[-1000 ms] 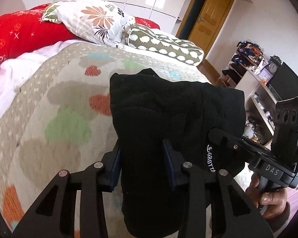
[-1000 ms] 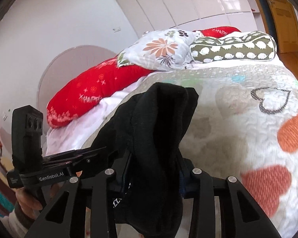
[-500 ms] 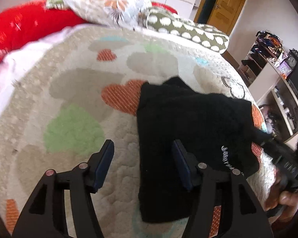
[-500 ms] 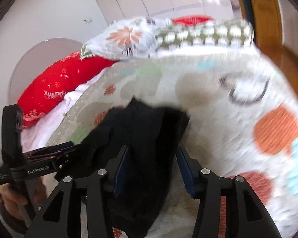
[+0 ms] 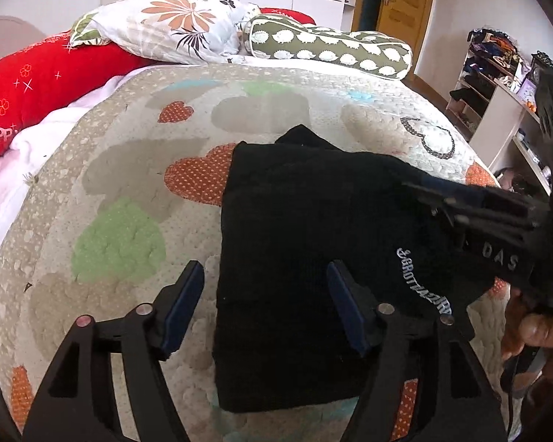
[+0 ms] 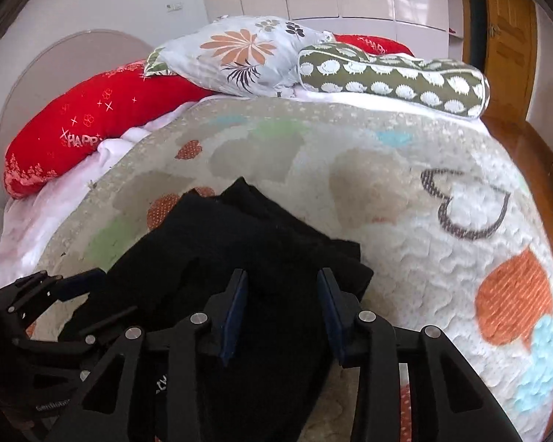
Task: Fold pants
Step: 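Release the folded pants and lift both grippers away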
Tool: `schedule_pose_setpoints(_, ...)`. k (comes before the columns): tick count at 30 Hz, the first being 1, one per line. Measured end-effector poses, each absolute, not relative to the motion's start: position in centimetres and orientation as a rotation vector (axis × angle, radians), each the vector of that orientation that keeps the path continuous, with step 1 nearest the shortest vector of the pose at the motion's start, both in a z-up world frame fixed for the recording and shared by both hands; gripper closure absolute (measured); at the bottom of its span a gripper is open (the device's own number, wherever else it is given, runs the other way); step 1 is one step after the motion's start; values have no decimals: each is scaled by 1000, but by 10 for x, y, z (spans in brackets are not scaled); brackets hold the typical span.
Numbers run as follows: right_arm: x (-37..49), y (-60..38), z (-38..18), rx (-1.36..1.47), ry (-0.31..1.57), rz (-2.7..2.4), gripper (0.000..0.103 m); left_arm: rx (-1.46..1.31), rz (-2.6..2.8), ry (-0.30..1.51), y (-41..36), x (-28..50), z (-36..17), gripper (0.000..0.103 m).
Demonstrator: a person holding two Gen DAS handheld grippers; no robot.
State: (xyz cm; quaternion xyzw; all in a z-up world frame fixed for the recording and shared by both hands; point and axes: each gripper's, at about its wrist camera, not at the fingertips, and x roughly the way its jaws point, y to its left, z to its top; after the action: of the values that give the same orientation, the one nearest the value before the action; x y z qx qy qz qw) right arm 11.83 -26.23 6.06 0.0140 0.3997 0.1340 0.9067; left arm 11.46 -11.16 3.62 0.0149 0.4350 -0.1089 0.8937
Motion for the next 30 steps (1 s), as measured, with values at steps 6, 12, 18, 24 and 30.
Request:
schedule_pose_setpoints(6, 112, -266, 70, 40, 841, 289, 61, 36, -219, 895, -113, 108, 38, 32)
schedule_pose_setpoints(12, 77, -261, 98, 35, 785, 312, 61, 40, -203, 870, -109, 95, 50, 31)
schedule_pose_setpoints(18, 55, -252, 69, 9, 865, 294, 60, 18, -188, 884, -108, 93, 42, 26)
schedule_pose_setpoints(24, 53, -261, 51, 93, 883, 284, 48, 25, -187, 873, -112, 86, 40, 26)
schedule_pose_setpoints(30, 24, -258, 87, 60, 778, 252, 41, 21, -167, 808, -103, 59, 62, 25)
